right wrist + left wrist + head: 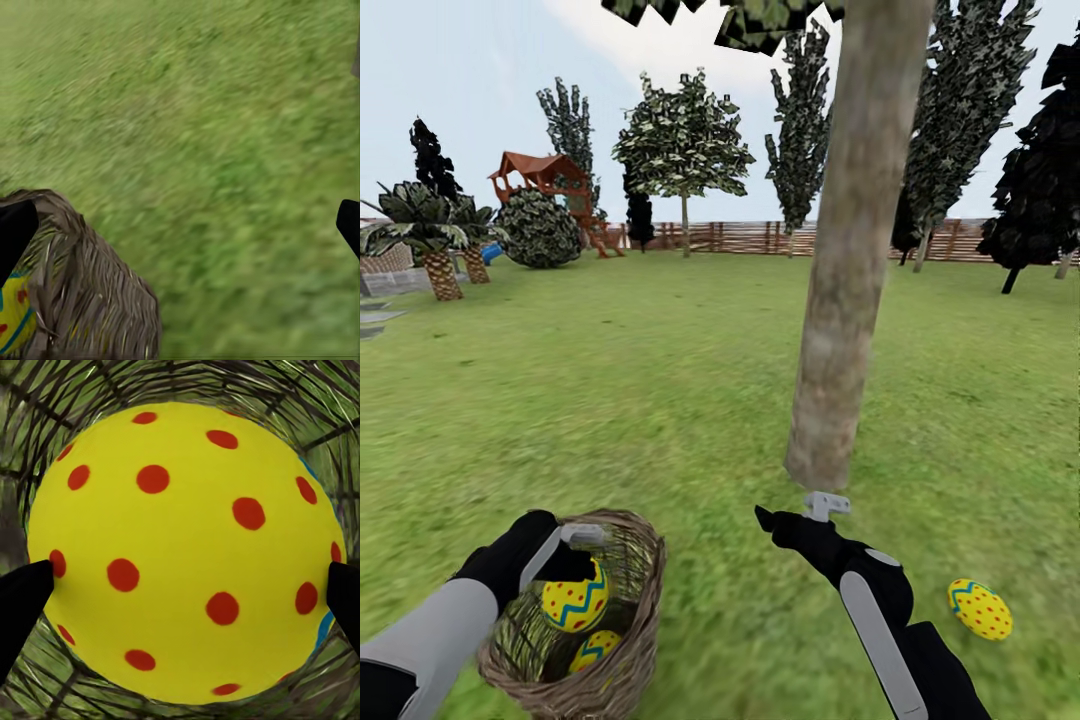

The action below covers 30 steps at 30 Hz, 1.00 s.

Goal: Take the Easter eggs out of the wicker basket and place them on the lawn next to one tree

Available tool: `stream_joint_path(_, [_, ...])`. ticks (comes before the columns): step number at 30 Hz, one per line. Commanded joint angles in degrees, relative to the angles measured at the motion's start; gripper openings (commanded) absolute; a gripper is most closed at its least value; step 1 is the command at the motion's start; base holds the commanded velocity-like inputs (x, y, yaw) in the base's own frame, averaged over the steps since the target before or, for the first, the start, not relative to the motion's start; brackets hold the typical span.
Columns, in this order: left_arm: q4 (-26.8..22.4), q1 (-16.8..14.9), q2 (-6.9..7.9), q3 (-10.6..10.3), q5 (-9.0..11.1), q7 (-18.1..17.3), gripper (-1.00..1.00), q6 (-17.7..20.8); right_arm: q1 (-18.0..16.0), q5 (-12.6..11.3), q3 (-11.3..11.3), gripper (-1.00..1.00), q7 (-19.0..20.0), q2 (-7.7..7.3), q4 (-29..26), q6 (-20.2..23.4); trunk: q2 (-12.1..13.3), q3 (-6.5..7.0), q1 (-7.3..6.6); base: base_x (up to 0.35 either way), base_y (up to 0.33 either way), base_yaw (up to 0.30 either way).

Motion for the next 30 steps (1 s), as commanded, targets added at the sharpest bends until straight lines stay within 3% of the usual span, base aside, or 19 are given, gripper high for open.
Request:
stream_joint_path(1, [-0.07, -0.01, 0.46, -0.44, 0.50, -0.01, -1.00, 0.20, -0.04, -0.59, 0.06, 1.00, -0.56, 0.02, -0.07, 0.16, -0.01, 0.17, -0.05, -0.107, 0.000, 0.000])
stream_joint_path(8, [-0.17, 0.23, 1.35, -0.45, 0.49, -0.39, -1.00, -0.03, -0.04, -0.59, 0.09, 1.00, -0.55, 0.05, -0.07, 0.20, 0.08, 1.72, -0.23, -0.023, 0.000, 0.000])
stream_joint_path(18, [-2.23, 0.33, 1.42, -0.48, 0.45, -0.43, -1.00, 0.65, -0.04, -0.59, 0.17, 1.00, -0.55, 0.05, -0.07, 0.20, 0.22, 3.93, -0.49, -0.091, 0.000, 0.000])
stream_joint_path(21, [-8.34, 0.58, 1.76, -0.46, 0.42, -0.41, -1.00, 2.90, -0.04, -0.59, 0.18, 1.00, -0.55, 0.05, -0.07, 0.20, 0.26, 4.60, -0.57, -0.002, 0.000, 0.000])
stream_joint_path(23, [-14.43, 1.27, 3.67, -0.53, 0.47, -0.37, -1.00, 5.98, -0.04, -0.59, 0.18, 1.00, -0.55, 0.05, -0.07, 0.19, 0.28, 5.04, -0.62, 0.000, 0.000, 0.000])
stream_joint_path(26, [-23.49, 4.93, 4.97, -0.49, 0.36, -0.22, -1.00, 9.44, -0.04, -0.59, 0.18, 1.00, -0.55, 0.05, -0.07, 0.19, 0.33, 5.71, -0.70, 0.000, 0.000, 0.000])
stream_joint_path(30, [-31.17, 8.66, 5.38, -0.42, 0.10, 0.20, -1.00, 9.52, -0.04, -0.59, 0.18, 1.00, -0.55, 0.05, -0.07, 0.16, 1.93, 6.42, -1.58, 0.000, 0.000, 0.000])
